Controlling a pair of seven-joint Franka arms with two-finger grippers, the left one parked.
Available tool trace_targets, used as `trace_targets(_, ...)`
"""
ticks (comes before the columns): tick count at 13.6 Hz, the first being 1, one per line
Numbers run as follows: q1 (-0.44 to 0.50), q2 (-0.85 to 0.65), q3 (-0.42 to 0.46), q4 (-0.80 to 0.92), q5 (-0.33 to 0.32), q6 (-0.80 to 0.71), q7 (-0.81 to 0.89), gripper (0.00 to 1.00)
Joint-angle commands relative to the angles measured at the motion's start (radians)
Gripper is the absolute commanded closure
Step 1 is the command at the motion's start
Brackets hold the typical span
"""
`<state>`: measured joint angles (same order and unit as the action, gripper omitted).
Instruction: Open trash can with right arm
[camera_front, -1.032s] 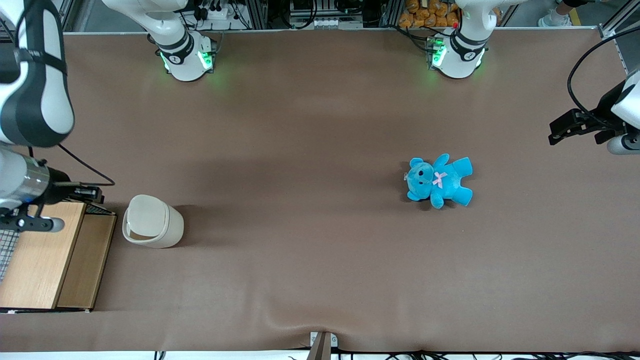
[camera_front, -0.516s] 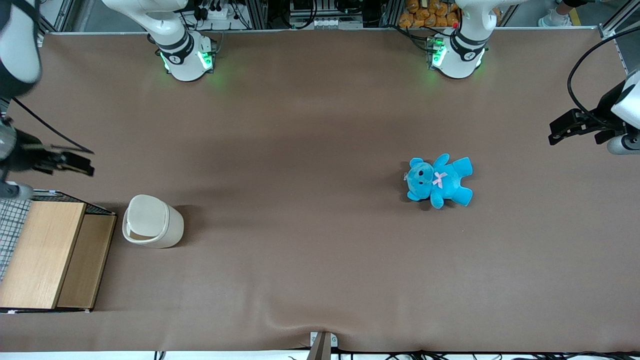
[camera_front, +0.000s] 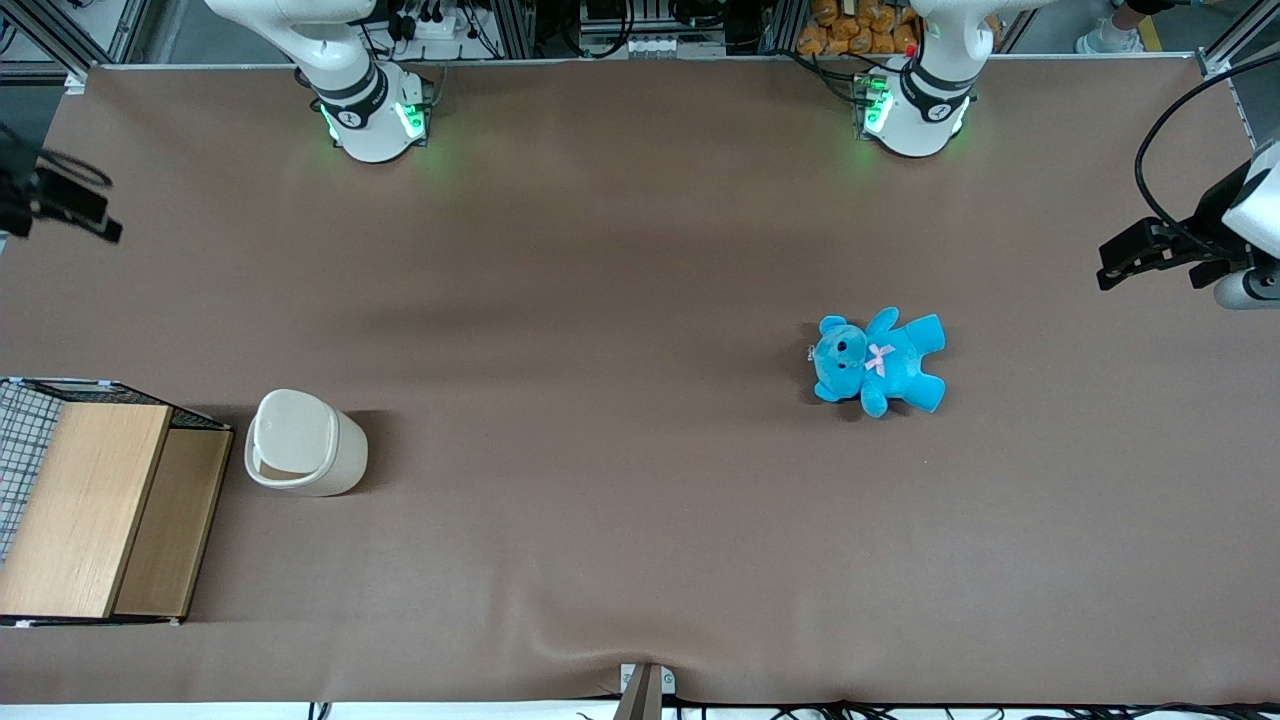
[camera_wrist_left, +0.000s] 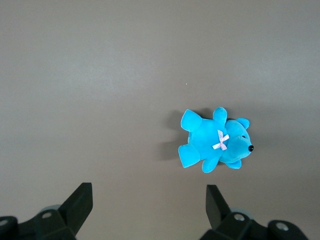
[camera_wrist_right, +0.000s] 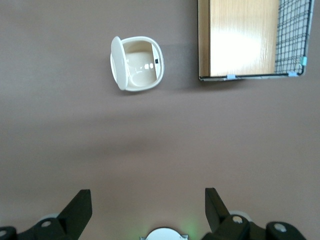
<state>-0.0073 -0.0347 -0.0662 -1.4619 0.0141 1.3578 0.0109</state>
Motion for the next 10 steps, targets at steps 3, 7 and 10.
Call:
trace_targets(3,-0.005,-0.027,0.008,-0.018,-0.013,-0.006,0.018,0.00)
trace_targets(7,-0.003,-0.024,0.011,-0.014,-0.011,-0.008,0.090,0.00)
trace_targets(10,-0.005,-0.024,0.009,-0.012,-0.011,-0.008,0.055,0.00)
